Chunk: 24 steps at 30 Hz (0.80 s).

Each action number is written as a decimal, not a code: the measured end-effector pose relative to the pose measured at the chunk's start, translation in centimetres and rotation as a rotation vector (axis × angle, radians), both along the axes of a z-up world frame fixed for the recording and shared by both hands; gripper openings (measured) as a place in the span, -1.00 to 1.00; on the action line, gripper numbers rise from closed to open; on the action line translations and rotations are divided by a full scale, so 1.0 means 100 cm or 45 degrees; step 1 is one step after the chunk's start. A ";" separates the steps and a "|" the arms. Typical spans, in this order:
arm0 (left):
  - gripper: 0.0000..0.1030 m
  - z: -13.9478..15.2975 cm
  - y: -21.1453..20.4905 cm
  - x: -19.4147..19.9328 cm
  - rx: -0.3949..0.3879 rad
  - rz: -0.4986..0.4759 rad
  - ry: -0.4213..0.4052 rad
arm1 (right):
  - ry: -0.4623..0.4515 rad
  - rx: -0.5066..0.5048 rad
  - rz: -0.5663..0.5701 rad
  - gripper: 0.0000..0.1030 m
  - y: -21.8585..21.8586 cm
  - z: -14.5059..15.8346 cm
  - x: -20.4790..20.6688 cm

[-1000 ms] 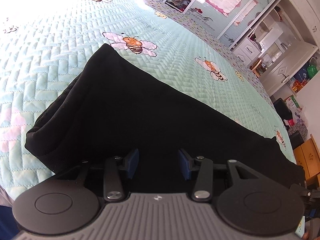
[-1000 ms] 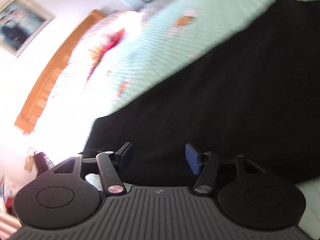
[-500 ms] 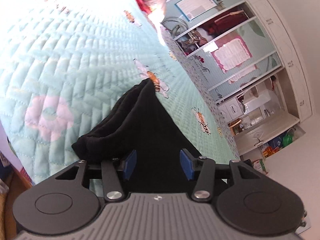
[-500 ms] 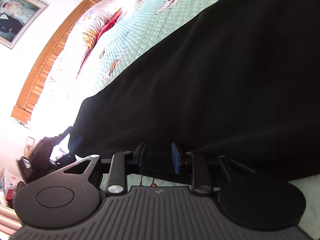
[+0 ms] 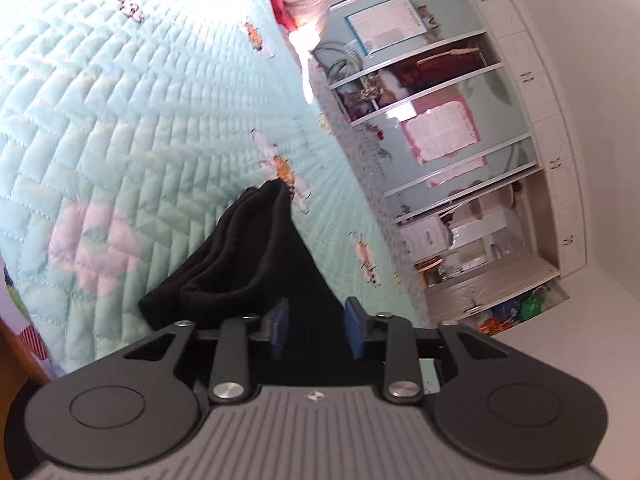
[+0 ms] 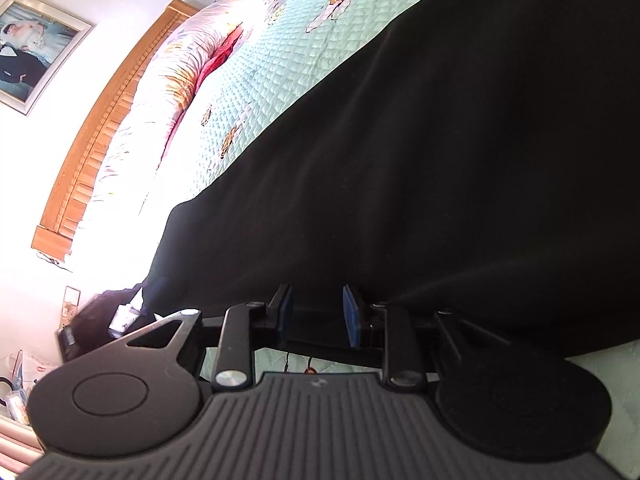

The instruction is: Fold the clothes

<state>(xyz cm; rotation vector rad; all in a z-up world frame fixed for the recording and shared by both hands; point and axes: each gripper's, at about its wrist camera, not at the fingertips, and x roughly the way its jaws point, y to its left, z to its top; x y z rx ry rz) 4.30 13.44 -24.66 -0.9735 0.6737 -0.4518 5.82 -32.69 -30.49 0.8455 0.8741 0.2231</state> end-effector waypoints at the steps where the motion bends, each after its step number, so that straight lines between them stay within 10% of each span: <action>1: -0.19 0.000 0.001 0.001 0.005 0.009 -0.007 | -0.002 -0.001 0.000 -0.45 0.002 -0.002 -0.013; 4: -0.39 -0.011 0.003 0.018 0.101 0.005 0.037 | -0.004 0.004 -0.004 -0.45 0.003 -0.004 -0.018; 5: -0.93 -0.016 0.003 0.026 0.153 -0.006 0.057 | -0.003 0.004 -0.003 -0.45 0.002 -0.004 -0.024; 8: -0.95 -0.018 0.010 0.032 0.119 0.026 0.080 | -0.001 0.006 -0.002 -0.45 0.001 -0.007 -0.030; 16: 0.10 0.007 0.032 -0.034 -0.045 0.256 -0.012 | -0.001 0.026 -0.014 -0.45 0.004 -0.014 -0.028; 24: 0.17 0.003 0.026 -0.055 0.052 0.320 0.151 | -0.100 0.058 0.024 -0.21 0.012 0.002 -0.033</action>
